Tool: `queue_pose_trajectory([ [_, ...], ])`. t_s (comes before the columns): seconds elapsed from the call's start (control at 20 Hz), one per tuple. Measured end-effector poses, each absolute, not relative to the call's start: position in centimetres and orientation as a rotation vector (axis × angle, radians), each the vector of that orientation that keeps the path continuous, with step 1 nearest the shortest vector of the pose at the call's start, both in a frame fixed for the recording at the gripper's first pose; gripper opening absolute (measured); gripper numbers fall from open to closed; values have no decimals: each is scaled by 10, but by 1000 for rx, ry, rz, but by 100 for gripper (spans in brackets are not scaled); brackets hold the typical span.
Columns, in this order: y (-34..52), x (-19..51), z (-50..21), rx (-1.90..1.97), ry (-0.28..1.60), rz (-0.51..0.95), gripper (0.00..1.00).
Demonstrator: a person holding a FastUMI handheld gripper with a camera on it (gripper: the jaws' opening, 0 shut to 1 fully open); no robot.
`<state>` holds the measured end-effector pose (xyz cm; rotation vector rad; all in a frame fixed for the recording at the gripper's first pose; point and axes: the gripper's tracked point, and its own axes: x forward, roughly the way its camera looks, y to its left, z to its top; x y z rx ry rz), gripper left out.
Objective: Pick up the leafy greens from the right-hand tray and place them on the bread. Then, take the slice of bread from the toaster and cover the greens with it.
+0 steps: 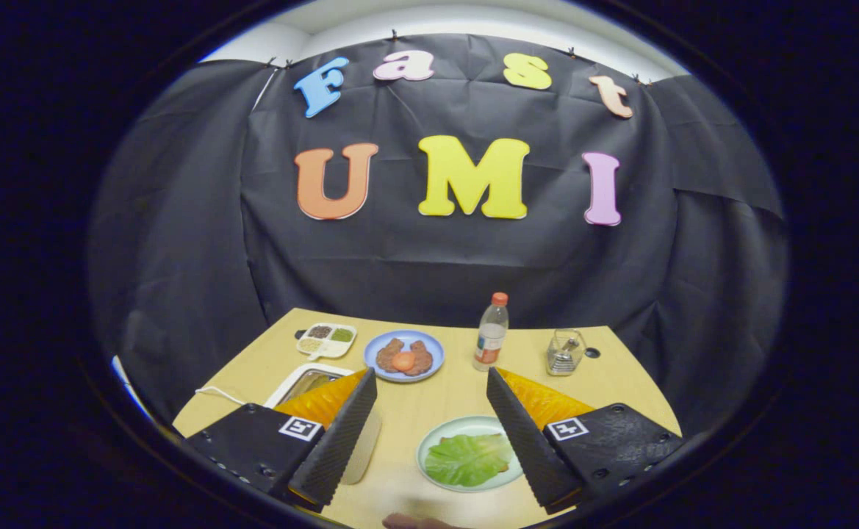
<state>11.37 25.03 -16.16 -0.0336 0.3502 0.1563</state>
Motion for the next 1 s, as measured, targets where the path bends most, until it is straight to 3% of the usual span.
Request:
queue_pose_trajectory([
  [0.35,351,126,-195,-83,422,224,95],
  [0.6,394,141,-245,-70,565,161,93],
  [0.75,404,147,-278,-56,693,120,86],
  [0.85,407,151,-288,-69,738,107,75],
  [1.0,405,154,-291,-63,768,84,42],
])
